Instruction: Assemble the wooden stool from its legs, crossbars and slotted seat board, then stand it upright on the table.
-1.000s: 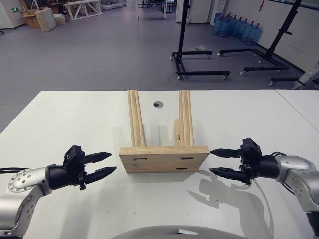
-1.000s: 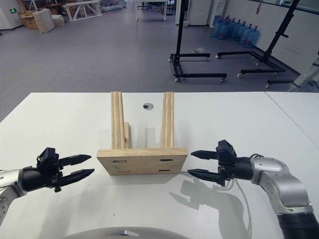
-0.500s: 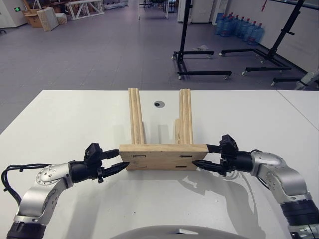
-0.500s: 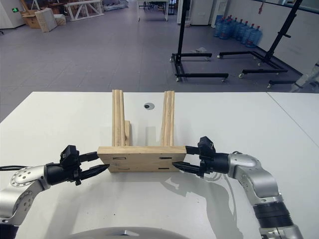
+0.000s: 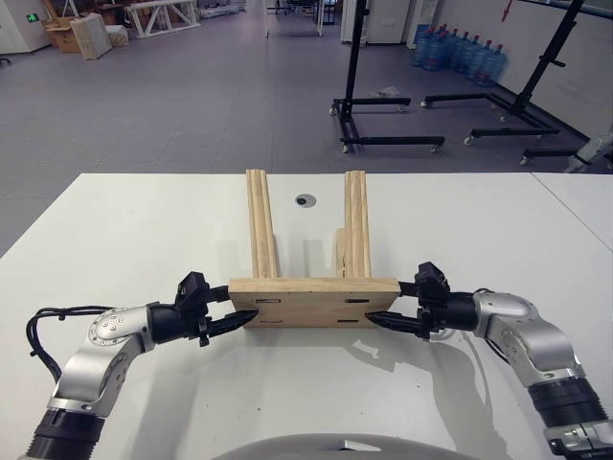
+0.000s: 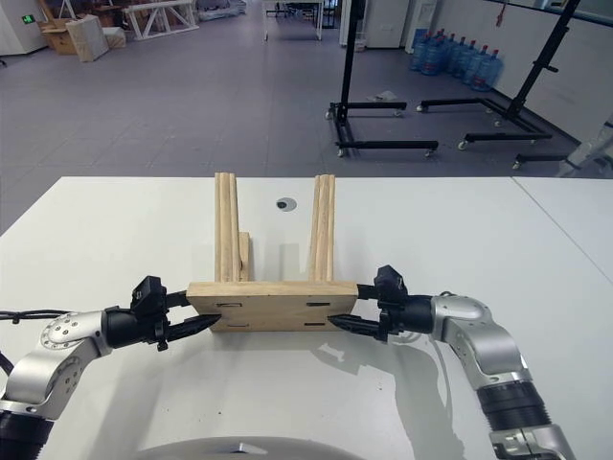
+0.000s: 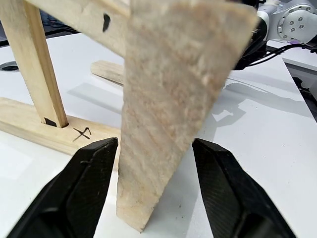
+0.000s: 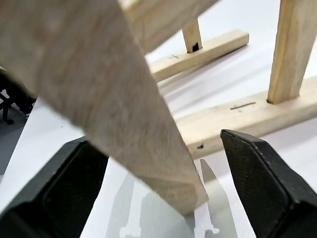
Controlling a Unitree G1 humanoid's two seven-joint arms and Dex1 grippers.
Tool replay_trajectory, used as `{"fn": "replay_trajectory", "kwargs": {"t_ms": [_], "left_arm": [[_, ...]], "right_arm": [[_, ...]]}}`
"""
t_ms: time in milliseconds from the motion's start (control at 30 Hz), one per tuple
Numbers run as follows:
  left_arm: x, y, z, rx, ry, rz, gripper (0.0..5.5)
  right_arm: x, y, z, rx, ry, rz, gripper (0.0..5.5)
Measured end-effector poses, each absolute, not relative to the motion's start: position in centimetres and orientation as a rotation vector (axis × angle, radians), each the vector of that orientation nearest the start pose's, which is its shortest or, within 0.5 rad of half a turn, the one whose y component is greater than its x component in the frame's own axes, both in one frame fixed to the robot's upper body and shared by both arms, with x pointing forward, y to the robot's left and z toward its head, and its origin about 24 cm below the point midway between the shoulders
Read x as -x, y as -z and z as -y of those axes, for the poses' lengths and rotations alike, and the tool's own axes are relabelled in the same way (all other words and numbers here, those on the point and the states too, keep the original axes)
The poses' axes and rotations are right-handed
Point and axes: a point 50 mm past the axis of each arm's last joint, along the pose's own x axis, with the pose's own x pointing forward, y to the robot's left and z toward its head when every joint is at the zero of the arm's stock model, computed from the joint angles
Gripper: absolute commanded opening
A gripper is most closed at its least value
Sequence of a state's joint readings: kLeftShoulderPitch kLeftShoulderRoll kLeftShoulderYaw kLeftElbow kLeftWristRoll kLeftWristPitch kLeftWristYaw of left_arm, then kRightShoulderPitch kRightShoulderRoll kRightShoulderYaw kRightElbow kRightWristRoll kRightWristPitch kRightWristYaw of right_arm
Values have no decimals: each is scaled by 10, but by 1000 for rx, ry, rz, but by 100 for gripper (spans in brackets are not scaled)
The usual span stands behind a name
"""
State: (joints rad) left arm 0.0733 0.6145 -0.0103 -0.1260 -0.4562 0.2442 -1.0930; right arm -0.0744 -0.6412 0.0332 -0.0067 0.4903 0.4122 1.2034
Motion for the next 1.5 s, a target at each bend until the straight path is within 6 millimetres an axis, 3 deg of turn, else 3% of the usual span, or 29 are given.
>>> {"fn": "replay_trajectory", "kwargs": {"t_ms": [300, 467, 567, 833, 933, 1133, 1333, 1500], "left_arm": [[-206, -52, -195, 3, 1190, -290, 275], [-208, -53, -192, 18, 1195, -273, 275], [-211, -56, -192, 20, 1197, -264, 229], [-213, -58, -193, 79, 1203, -308, 222], [-220, -76, -196, 185, 1200, -333, 216], [-244, -134, -196, 438, 1168, -286, 199], [-265, -157, -188, 573, 1064, -276, 199], [-290, -168, -185, 735, 921, -271, 199]], "right_arm": [[-231, -64, 206, -72, -1231, -406, 394], [-228, -60, 206, -81, -1239, -429, 293], [-228, -57, 209, -89, -1235, -444, 241], [-232, -62, 210, -108, -1244, -469, 237], [-240, -82, 210, -210, -1250, -481, 232], [-256, -138, 209, -544, -1290, -471, 187], [-272, -156, 205, -732, -1209, -474, 180], [-299, -168, 194, -896, -1119, -484, 171]]}}
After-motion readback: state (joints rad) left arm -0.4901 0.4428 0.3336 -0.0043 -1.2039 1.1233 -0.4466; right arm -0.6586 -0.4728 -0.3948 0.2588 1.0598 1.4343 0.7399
